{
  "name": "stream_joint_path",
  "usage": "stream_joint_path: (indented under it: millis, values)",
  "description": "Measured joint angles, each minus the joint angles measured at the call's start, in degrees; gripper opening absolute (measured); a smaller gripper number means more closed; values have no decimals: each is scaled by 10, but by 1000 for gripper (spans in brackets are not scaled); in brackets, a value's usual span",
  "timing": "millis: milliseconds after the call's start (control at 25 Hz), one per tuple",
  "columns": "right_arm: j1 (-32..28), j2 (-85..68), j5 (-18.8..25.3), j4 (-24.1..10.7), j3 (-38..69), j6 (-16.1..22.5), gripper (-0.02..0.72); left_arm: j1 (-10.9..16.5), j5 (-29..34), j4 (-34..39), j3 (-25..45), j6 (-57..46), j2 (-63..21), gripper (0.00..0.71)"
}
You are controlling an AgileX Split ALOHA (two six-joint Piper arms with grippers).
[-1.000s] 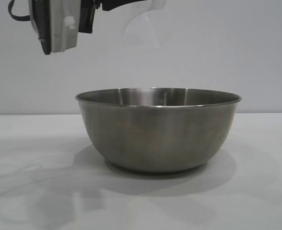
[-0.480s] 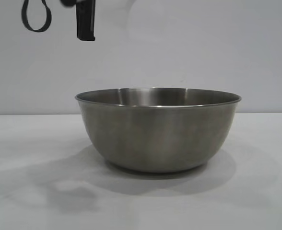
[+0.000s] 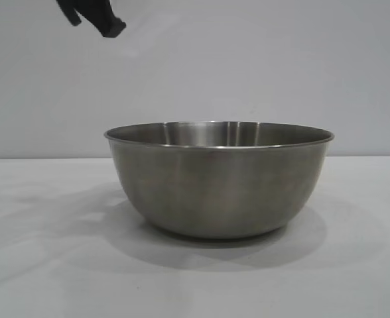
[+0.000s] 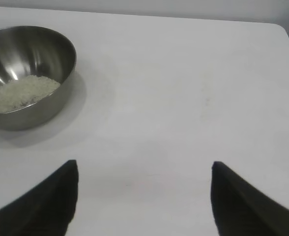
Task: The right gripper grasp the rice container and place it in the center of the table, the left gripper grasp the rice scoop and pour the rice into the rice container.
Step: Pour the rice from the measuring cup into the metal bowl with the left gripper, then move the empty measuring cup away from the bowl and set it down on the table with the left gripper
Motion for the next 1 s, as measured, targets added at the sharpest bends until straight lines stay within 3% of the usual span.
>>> stream_joint_path:
  millis: [200,440,1000]
  values:
    - [0,0,0,0,0,0,480,0,0,-93,10,-145,0,0]
    - [0,0,0,0,0,0,480,0,0,-154,64,-267,0,0]
    - [0,0,0,0,0,0,480,0,0,-214,136,-327,19,0]
